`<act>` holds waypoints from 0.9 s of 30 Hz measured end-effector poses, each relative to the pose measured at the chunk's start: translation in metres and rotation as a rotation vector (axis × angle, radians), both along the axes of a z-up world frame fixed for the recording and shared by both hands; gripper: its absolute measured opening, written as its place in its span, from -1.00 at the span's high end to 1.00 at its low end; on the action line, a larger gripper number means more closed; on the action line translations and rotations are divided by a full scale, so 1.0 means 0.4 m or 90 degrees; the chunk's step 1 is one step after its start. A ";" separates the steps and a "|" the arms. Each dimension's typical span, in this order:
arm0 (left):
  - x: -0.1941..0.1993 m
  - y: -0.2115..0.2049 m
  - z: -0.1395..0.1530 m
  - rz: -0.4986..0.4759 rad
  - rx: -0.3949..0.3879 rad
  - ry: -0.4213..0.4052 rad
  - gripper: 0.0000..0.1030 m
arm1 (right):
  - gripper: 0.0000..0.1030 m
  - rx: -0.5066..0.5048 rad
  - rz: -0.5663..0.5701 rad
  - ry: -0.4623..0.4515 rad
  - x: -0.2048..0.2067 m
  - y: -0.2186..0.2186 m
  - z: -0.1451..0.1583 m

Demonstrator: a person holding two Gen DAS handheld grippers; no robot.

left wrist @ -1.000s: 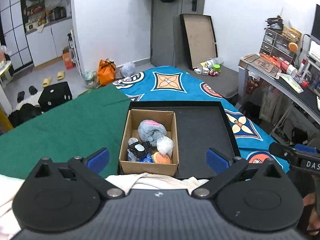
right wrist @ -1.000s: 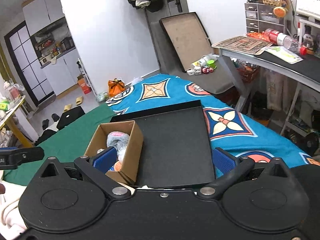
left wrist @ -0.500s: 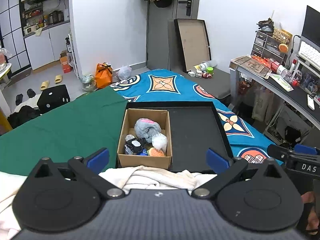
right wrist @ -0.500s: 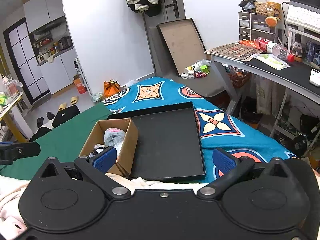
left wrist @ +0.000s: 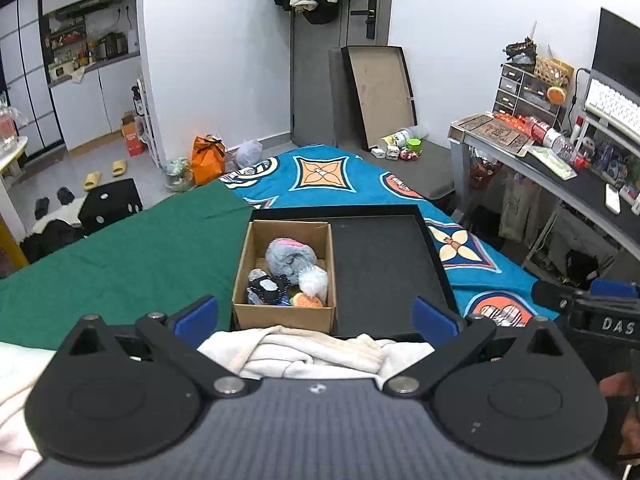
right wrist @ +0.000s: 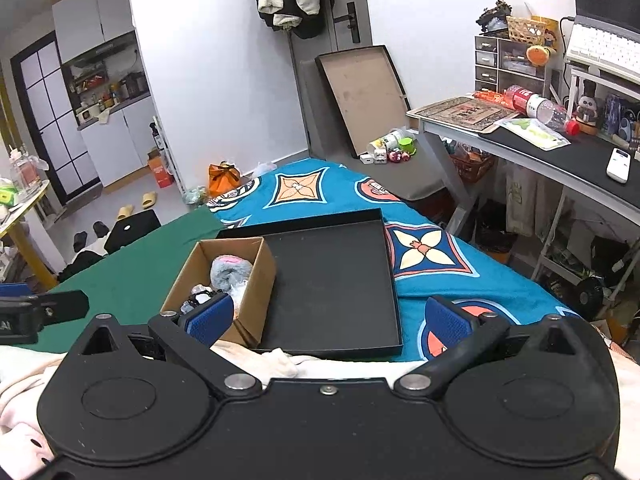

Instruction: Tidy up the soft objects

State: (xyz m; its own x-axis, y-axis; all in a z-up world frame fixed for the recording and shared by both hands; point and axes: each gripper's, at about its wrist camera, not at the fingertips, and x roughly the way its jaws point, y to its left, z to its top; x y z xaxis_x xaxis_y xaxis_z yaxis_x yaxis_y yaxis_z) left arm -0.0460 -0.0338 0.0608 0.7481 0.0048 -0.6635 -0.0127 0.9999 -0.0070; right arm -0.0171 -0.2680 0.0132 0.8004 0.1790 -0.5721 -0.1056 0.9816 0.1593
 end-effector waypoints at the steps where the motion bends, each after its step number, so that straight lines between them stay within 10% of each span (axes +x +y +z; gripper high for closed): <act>1: -0.002 -0.001 -0.001 -0.001 0.001 0.000 -0.99 | -1.00 0.001 0.001 -0.002 -0.002 0.000 0.002; 27: -0.009 -0.013 -0.009 0.015 0.006 0.002 -0.99 | -1.00 0.015 0.009 0.000 -0.021 -0.015 0.006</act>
